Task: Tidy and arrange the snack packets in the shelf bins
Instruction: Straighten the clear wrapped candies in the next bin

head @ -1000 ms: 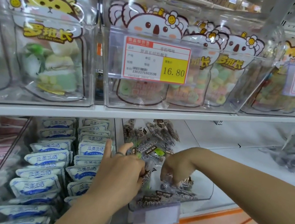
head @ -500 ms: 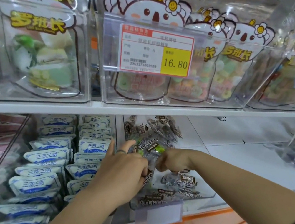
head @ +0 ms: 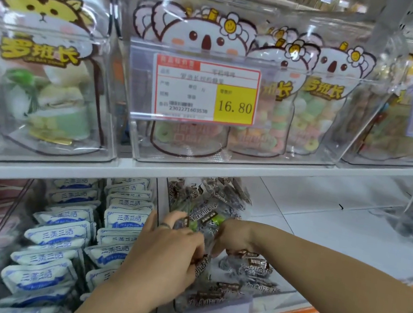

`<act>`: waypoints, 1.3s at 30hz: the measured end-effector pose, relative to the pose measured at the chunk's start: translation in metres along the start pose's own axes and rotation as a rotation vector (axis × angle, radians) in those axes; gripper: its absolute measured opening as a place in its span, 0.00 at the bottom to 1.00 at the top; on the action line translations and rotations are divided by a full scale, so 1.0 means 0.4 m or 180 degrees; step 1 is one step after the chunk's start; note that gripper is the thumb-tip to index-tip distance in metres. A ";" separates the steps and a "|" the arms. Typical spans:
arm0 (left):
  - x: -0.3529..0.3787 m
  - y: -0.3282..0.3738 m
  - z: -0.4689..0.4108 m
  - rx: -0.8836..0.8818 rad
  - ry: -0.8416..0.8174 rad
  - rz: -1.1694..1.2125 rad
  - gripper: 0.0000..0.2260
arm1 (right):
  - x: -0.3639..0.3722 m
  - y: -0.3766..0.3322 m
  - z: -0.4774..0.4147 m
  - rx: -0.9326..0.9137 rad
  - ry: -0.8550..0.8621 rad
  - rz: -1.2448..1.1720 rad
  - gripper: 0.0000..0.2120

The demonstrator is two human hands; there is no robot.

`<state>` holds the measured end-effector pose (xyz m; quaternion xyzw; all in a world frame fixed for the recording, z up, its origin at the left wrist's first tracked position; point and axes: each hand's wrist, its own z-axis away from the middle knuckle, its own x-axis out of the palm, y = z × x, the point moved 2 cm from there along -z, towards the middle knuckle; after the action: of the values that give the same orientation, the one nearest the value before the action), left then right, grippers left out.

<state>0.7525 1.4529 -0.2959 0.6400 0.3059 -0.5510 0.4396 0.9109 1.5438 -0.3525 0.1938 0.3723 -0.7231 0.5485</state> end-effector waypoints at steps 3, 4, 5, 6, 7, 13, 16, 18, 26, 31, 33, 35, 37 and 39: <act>0.004 0.001 -0.008 0.0028 -0.0044 -0.0107 0.24 | 0.005 0.004 -0.006 0.0015 0.0053 0.0245 0.18; 0.004 0.001 -0.009 0.0033 -0.0079 -0.0149 0.30 | 0.008 0.003 -0.004 0.0038 0.0109 0.0236 0.18; 0.004 0.002 -0.010 0.0038 -0.0113 -0.0191 0.34 | 0.012 0.003 -0.004 0.0044 0.0185 0.0207 0.18; 0.003 0.002 -0.010 0.0044 -0.0129 -0.0216 0.35 | 0.015 0.002 -0.002 0.0066 0.0260 0.0138 0.19; 0.002 0.003 -0.010 0.0048 -0.0128 -0.0217 0.35 | 0.018 0.002 -0.002 0.0063 0.0329 0.0050 0.19; -0.001 0.000 -0.011 0.0042 -0.0076 -0.0108 0.33 | 0.017 0.012 0.015 0.0051 0.0506 -0.0167 0.20; -0.001 0.000 -0.008 0.0041 -0.0082 -0.0119 0.34 | 0.007 0.016 0.035 -0.0069 0.0475 -0.0326 0.09; -0.002 0.000 -0.007 0.0030 -0.0062 -0.0123 0.35 | 0.005 0.018 0.044 -0.0144 0.0484 -0.0579 0.05; -0.001 0.005 -0.012 -0.0046 -0.0035 -0.0306 0.30 | 0.005 0.008 0.079 -0.0339 0.0257 -0.0591 0.14; 0.002 0.005 -0.013 -0.0052 0.0019 -0.0307 0.27 | 0.003 0.017 0.099 -0.0591 0.0560 -0.0458 0.04; 0.004 0.004 -0.013 -0.0046 0.0034 -0.0288 0.27 | 0.007 0.025 0.101 -0.0637 0.0571 -0.0685 0.05; 0.004 0.003 -0.011 -0.0052 0.0047 -0.0290 0.27 | 0.008 0.027 0.104 -0.0685 0.0581 -0.0863 0.08; 0.005 0.002 -0.010 -0.0056 0.0047 -0.0327 0.27 | 0.005 0.029 0.102 -0.0707 0.0671 -0.0956 0.11; 0.005 0.003 -0.011 -0.0068 0.0053 -0.0371 0.25 | 0.003 0.027 0.098 -0.0703 0.0764 -0.0943 0.15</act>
<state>0.7559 1.4561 -0.2977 0.6210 0.3522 -0.5670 0.4110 0.9256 1.5121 -0.3314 0.1604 0.5363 -0.7224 0.4059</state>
